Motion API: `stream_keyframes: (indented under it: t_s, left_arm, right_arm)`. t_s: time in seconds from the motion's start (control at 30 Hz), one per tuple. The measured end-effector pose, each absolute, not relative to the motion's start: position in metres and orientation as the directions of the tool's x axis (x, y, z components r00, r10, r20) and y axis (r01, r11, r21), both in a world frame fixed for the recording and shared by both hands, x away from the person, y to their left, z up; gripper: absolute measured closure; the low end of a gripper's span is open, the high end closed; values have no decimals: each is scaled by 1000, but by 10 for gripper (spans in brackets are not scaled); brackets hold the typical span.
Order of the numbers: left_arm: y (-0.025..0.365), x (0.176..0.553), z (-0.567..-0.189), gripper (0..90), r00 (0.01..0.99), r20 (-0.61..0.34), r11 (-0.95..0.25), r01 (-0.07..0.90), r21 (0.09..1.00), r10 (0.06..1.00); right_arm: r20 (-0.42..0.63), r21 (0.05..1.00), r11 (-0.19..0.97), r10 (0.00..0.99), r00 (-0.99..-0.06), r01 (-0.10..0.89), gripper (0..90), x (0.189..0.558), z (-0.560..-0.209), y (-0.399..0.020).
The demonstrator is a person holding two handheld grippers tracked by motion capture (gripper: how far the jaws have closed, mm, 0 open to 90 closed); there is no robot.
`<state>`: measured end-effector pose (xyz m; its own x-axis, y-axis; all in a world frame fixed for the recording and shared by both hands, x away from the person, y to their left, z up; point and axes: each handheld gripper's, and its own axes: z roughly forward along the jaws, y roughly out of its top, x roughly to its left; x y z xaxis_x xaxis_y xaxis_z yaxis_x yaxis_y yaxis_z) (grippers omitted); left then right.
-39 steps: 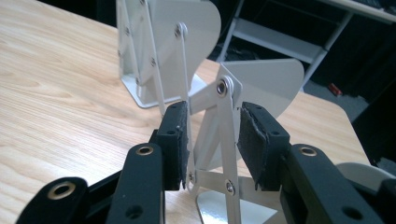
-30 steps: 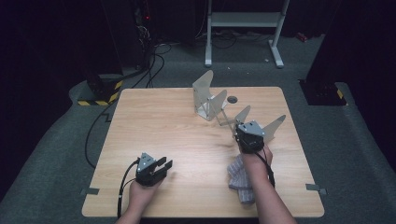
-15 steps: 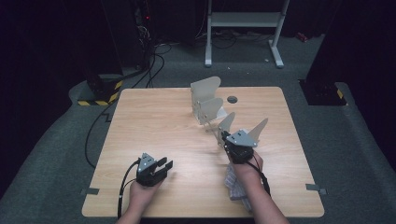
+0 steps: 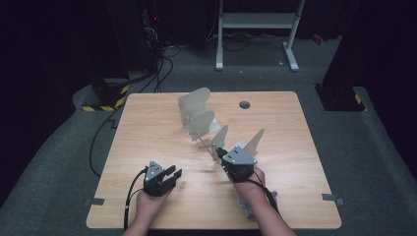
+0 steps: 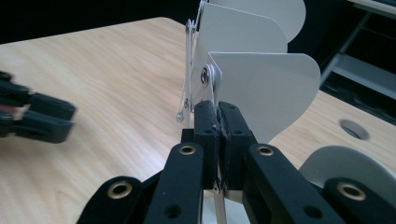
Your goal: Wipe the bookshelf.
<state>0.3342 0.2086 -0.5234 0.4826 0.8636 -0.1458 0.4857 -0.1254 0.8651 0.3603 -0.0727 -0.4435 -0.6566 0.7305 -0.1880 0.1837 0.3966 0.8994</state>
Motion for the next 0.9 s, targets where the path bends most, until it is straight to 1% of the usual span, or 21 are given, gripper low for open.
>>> stream_keyframes:
  t_s: [0.2, 0.37, 0.63, 0.9]
  left_arm:
    - [209, 334, -523, 642, 483, -143, -127, 483, 866, 864]
    - [208, 334, -523, 642, 485, -139, -130, 481, 867, 863]
    - [207, 334, -523, 641, 483, -138, -130, 481, 867, 865]
    - [204, 336, -523, 641, 483, -129, -135, 474, 870, 866]
  right_arm:
    - [-189, 899, 410, 680, -708, 154, 875, 351, -444, -62]
    - [-191, 897, 415, 674, -714, 152, 873, 347, -443, -66]
    - [-184, 895, 398, 742, -645, 203, 828, 359, -441, -90]
    - [-193, 886, 388, 807, -558, 254, 820, 378, -442, -119]
